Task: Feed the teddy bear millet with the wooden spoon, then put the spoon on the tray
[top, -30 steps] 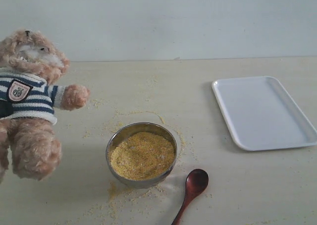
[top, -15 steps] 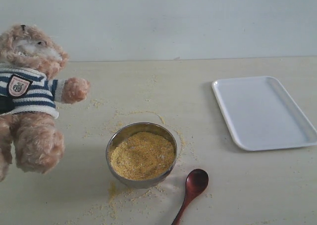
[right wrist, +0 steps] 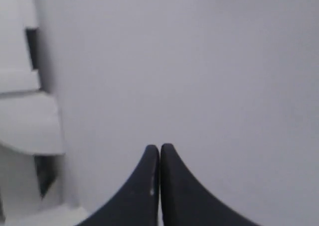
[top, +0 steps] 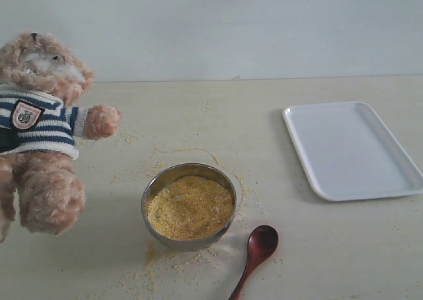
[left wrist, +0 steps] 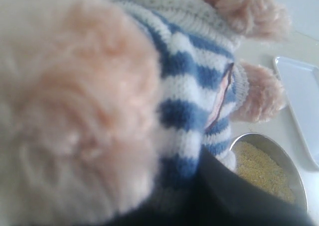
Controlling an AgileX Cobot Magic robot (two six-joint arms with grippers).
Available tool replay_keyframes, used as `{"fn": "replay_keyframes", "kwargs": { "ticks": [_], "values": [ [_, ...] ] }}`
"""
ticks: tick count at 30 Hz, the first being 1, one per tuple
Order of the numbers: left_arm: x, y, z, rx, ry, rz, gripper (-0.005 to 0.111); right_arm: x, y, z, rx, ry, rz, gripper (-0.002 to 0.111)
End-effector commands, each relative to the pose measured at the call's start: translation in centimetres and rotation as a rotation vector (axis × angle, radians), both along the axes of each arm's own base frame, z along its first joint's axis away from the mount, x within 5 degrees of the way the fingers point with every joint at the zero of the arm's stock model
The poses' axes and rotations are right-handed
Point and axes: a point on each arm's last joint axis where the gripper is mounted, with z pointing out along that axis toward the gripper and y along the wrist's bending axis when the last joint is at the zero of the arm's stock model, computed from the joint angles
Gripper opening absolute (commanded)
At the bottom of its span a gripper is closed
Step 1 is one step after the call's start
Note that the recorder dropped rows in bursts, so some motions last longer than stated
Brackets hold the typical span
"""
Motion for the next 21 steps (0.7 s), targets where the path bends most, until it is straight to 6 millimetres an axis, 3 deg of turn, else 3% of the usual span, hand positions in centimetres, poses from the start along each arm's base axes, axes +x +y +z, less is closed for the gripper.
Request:
{"fn": "replay_keyframes", "kwargs": {
  "ticks": [1, 5, 8, 10, 12, 14, 16, 19, 21],
  "values": [
    [-0.1, -0.1, 0.2, -0.012, -0.013, -0.001, 0.005, -2.5, 1.8, 7.2, -0.366, -0.143, -0.181, 0.000],
    [-0.1, -0.1, 0.2, -0.011, -0.013, 0.000, 0.005, -0.4, 3.0, 12.1, -0.891, 0.000, -0.576, 0.000],
    [-0.1, -0.1, 0.2, -0.011, -0.013, 0.000, 0.005, 4.5, 2.8, 12.6, -1.236, 0.273, -0.683, 0.000],
    [-0.1, -0.1, 0.2, -0.008, -0.015, -0.002, 0.005, 8.8, 1.3, 10.6, -1.423, 0.609, -0.703, 0.000],
    [-0.2, -0.1, 0.2, 0.000, -0.015, -0.008, 0.005, 12.5, -0.6, 7.6, -1.489, 0.961, -0.648, 0.000],
    [-0.2, -0.1, 0.2, 0.009, -0.019, -0.017, 0.005, 15.0, -2.5, 4.1, -1.470, 1.341, -0.553, 0.000],
    [-0.2, -0.1, 0.1, 0.010, -0.018, -0.018, 0.005, 16.3, -3.3, 1.6, -1.410, 1.580, -0.446, 0.000],
    [-0.2, -0.1, 0.1, 0.011, -0.018, -0.016, 0.005, 17.4, -2.1, -0.9, -1.389, 1.678, -0.214, 0.000],
    [-0.2, 0.0, 0.1, 0.013, -0.019, -0.012, 0.005, 18.0, 0.0, -1.6, -1.593, 1.573, -0.051, 0.000]
  ]
}}
